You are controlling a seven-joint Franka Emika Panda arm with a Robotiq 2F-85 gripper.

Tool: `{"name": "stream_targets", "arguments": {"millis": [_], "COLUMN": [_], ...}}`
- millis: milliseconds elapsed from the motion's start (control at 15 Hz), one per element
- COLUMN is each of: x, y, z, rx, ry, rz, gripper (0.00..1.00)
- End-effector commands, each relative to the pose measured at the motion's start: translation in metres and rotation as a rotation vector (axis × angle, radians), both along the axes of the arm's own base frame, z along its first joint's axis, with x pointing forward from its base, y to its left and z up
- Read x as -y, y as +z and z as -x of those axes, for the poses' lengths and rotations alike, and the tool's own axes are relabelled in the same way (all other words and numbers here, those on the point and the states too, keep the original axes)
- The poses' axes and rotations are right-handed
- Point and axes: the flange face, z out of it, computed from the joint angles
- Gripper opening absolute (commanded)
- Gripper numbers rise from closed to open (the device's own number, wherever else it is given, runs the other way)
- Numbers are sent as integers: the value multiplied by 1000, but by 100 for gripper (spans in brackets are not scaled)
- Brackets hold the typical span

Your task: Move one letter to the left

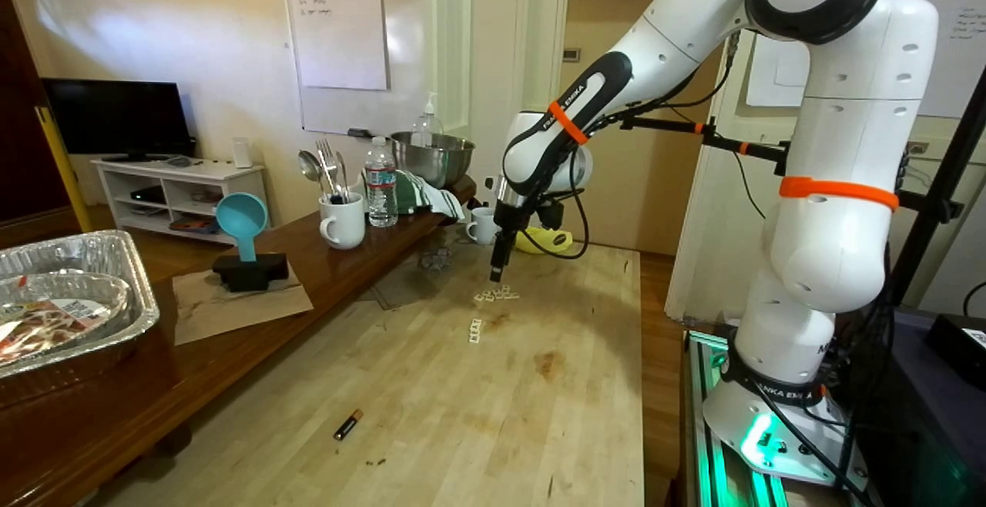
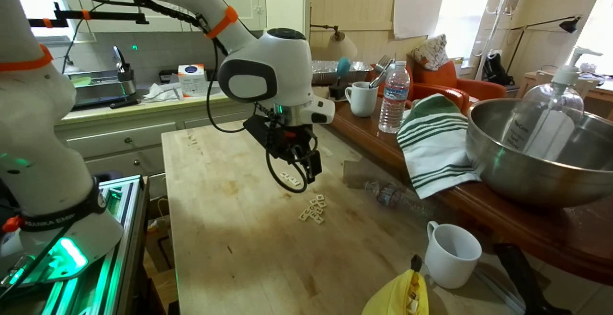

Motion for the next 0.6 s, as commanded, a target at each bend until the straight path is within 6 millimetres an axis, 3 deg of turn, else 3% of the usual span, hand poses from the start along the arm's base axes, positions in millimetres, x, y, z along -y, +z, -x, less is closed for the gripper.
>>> {"name": "stream_targets", "arguments": {"millis": [0,467,533], "x": [2,6,7], "y": [-2,-15,-17], "z": [-2,-10,-12], "rx": [11,42,54], "ry": [0,8,8], "rz": [4,49,53], "gripper": [100,100,75]}}
